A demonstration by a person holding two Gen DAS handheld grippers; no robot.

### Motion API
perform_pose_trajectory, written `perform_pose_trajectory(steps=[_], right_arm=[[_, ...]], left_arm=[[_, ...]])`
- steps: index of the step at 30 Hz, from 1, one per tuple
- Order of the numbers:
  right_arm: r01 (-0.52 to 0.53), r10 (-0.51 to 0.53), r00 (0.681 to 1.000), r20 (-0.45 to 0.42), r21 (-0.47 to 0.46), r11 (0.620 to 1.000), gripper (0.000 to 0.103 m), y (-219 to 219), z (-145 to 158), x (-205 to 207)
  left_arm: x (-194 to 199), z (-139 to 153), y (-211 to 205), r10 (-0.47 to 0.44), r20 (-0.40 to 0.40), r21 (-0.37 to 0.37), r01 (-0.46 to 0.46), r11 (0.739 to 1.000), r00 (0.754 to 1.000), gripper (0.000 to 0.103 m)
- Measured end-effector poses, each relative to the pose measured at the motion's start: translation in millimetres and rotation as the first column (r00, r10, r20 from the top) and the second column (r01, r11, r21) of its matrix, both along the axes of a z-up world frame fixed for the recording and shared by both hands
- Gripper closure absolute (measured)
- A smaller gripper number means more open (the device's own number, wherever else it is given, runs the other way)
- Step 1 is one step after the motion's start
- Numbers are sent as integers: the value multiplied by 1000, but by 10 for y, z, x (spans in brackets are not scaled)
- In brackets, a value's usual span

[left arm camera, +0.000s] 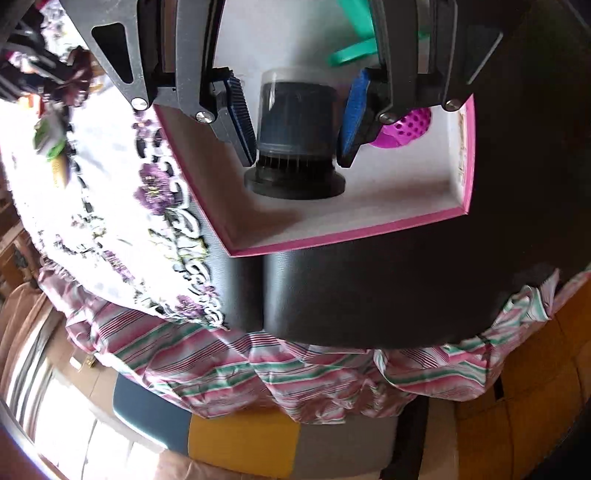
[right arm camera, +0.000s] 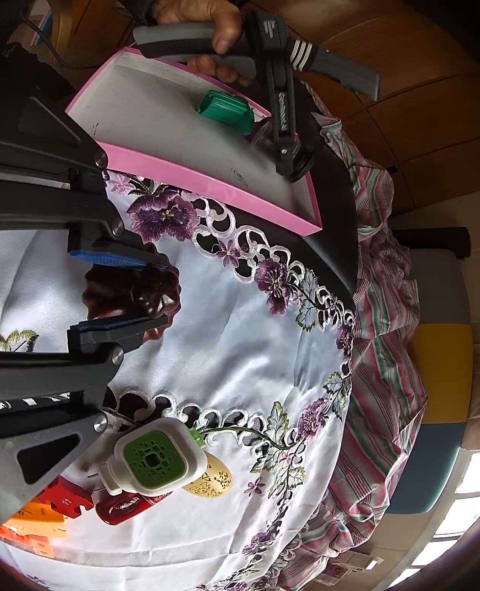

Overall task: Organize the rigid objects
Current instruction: 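Lower the cup into the tray and open the left gripper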

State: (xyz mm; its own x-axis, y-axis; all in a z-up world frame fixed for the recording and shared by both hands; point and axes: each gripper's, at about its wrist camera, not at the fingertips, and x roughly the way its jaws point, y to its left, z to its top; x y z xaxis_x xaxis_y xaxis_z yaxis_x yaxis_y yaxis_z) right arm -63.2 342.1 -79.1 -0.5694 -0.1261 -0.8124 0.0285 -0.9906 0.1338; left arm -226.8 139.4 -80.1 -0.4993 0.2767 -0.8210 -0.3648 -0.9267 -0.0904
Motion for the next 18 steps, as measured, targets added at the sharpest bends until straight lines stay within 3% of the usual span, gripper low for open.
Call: perform_pose_trajectory(steps=[1,3,9,18], right_arm=[[-1,1,1000,-1,2,1000,81,-2,0,-2],[-2,2,1000,-2,6,1000,81,-11,-1,-6],[-2,2,1000,-1,7,1000,81,-7,0,-10],[-2,2,1000,-4,19,1000,81,-27,-1,-2]], left_arm=[[12,6,-1,-13,-10,-1,12,1000,1000,37],[61,54,-35,-4,-44,1,4,1000,999,28],[277,265,-232,47,-89,10,-46,999,995,28],[1024,504,-554,124,-133,28,-121,992,983,28]])
